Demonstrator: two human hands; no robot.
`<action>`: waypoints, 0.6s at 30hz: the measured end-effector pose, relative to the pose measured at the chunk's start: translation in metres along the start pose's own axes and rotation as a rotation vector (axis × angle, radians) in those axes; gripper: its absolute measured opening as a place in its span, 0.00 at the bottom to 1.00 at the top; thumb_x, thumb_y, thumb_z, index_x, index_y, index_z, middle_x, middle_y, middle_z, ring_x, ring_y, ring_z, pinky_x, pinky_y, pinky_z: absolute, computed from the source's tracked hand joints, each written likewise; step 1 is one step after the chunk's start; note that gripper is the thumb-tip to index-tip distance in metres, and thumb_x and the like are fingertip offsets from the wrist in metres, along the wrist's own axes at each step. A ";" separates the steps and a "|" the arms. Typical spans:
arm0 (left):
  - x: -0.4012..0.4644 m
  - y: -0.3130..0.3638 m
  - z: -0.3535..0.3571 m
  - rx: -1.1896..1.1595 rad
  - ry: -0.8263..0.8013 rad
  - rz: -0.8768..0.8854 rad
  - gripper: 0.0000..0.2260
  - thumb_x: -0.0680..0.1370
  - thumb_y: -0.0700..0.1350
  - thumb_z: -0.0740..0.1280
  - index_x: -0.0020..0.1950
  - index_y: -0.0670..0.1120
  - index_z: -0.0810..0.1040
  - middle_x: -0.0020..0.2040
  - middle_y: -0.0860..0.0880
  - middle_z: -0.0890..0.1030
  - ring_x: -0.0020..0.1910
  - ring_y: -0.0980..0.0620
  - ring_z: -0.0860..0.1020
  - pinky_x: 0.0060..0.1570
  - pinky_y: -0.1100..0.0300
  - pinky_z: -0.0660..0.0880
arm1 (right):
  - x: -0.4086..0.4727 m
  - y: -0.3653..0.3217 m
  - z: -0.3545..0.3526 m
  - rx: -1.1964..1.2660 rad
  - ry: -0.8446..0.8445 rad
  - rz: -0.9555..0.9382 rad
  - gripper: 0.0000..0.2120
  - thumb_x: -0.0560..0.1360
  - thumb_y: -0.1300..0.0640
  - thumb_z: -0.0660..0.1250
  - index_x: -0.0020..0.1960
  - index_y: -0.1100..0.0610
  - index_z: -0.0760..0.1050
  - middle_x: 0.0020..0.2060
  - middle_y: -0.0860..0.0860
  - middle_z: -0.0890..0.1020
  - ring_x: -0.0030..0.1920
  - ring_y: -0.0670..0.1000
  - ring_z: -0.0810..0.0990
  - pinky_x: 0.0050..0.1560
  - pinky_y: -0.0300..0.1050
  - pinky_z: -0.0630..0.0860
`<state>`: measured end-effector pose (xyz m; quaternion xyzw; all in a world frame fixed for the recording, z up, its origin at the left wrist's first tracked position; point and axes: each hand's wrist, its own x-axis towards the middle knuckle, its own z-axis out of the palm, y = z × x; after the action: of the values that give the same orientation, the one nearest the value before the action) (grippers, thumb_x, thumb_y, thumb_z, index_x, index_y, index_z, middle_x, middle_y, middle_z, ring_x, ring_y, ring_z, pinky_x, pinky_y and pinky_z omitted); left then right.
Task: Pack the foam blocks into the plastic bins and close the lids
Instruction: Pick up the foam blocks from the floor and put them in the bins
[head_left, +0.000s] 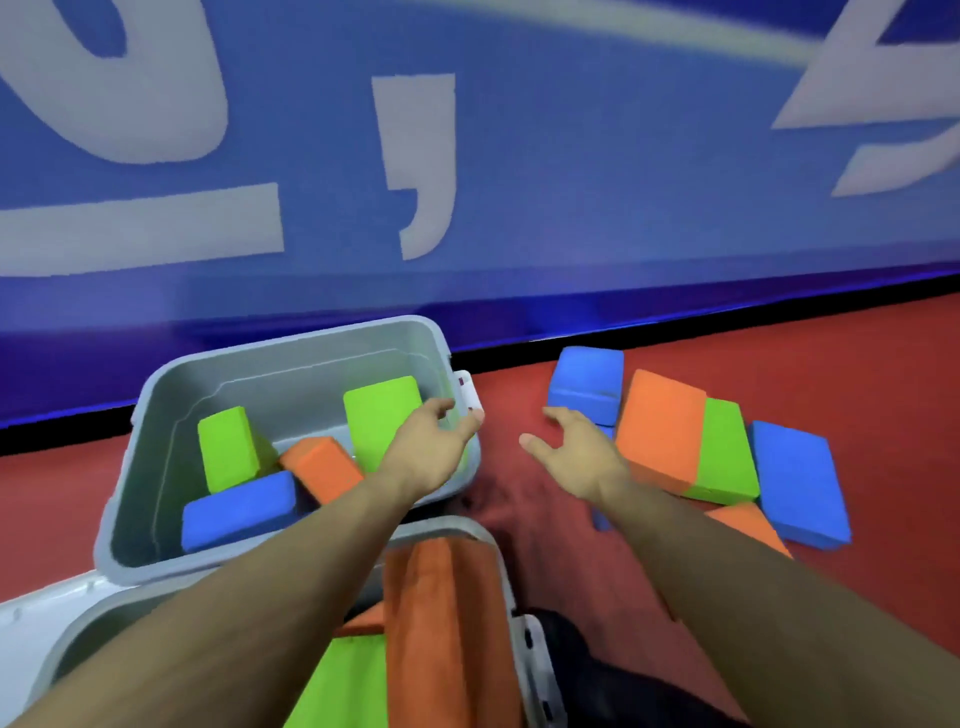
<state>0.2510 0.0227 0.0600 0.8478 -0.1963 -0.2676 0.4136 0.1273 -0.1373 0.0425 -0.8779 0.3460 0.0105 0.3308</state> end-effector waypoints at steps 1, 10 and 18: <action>0.004 0.010 0.020 0.007 -0.027 0.002 0.29 0.79 0.60 0.67 0.75 0.45 0.71 0.73 0.46 0.74 0.70 0.47 0.74 0.72 0.53 0.67 | 0.001 0.023 -0.007 0.024 0.011 0.039 0.33 0.78 0.39 0.67 0.77 0.53 0.65 0.75 0.52 0.70 0.75 0.53 0.68 0.75 0.50 0.65; 0.034 0.031 0.193 0.034 -0.229 -0.111 0.31 0.79 0.57 0.69 0.75 0.40 0.69 0.71 0.44 0.75 0.69 0.48 0.74 0.72 0.57 0.67 | -0.010 0.219 -0.010 0.298 0.087 0.369 0.37 0.69 0.36 0.71 0.70 0.58 0.74 0.67 0.55 0.79 0.68 0.54 0.77 0.68 0.46 0.71; 0.099 -0.007 0.301 -0.043 -0.246 -0.292 0.37 0.75 0.63 0.71 0.78 0.46 0.64 0.67 0.41 0.77 0.66 0.41 0.77 0.66 0.43 0.75 | 0.031 0.315 0.019 0.368 0.174 0.612 0.37 0.72 0.41 0.74 0.74 0.58 0.68 0.69 0.62 0.74 0.70 0.61 0.72 0.69 0.52 0.68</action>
<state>0.1438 -0.2070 -0.1295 0.8191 -0.1142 -0.4306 0.3614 -0.0386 -0.3152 -0.1609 -0.6571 0.6154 -0.0281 0.4343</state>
